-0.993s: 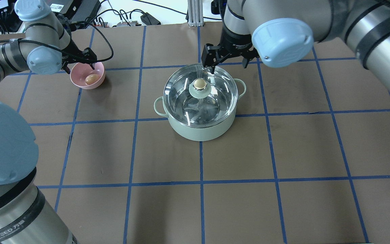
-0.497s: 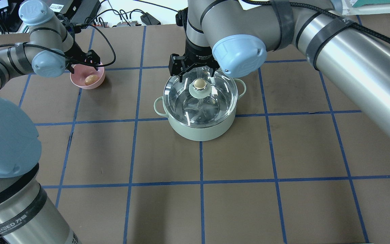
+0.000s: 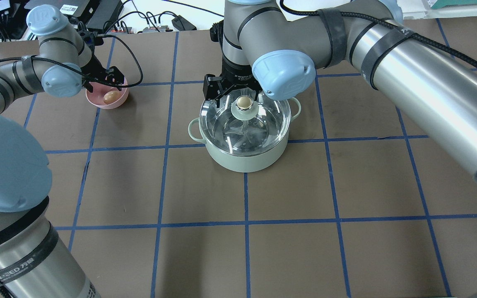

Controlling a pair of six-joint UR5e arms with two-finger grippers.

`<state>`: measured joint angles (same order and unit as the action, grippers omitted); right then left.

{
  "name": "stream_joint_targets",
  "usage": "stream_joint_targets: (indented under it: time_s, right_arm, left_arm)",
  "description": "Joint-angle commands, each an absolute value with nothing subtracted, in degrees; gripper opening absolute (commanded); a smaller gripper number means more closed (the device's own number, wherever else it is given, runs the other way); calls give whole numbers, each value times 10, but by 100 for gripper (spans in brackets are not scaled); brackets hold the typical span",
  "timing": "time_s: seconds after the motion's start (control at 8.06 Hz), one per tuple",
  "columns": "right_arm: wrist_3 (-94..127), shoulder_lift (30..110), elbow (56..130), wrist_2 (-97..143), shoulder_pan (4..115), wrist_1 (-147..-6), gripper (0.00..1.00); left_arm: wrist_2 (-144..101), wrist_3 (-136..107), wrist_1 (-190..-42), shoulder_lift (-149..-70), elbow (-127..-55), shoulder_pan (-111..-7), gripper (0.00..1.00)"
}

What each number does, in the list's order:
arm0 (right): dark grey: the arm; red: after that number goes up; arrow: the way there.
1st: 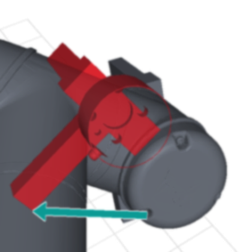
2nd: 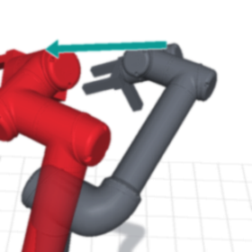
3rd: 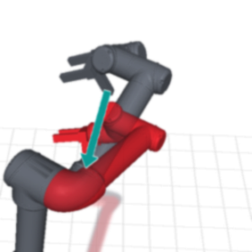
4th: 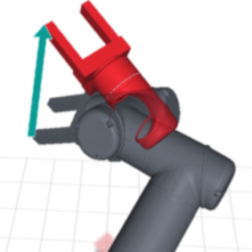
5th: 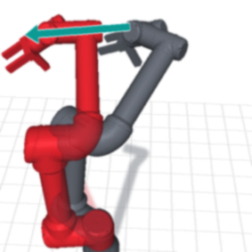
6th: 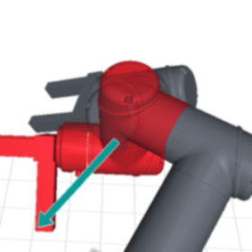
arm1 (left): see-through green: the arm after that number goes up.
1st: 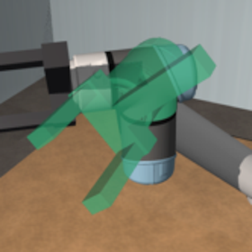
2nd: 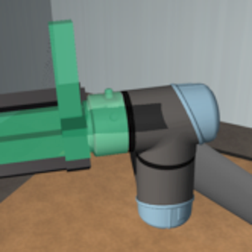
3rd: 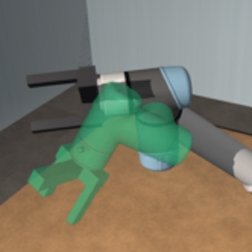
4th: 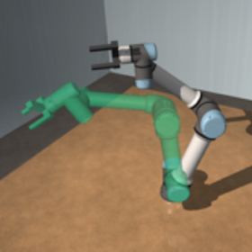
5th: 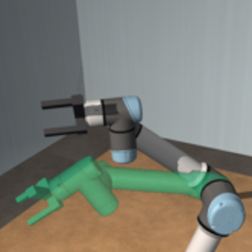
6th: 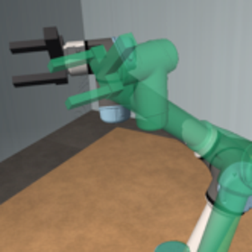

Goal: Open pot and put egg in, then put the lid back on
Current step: 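Grasp the glass lid knob with the right gripper while the left gripper grasps the egg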

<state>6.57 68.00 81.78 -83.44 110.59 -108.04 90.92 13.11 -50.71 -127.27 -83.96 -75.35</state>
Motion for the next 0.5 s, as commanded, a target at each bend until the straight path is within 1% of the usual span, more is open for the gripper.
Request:
stream_joint_targets:
  time_s: [0.0, 0.37]
  right_arm:
    - [66, 671, 826, -835, 1107, -1081, 100]
    - [63, 668, 829, -845, 1107, -1079, 100]
  left_arm:
    - [911, 139, -507, -1275, -842, -753, 100]
    - [911, 139, -505, -1275, -843, -753, 100]
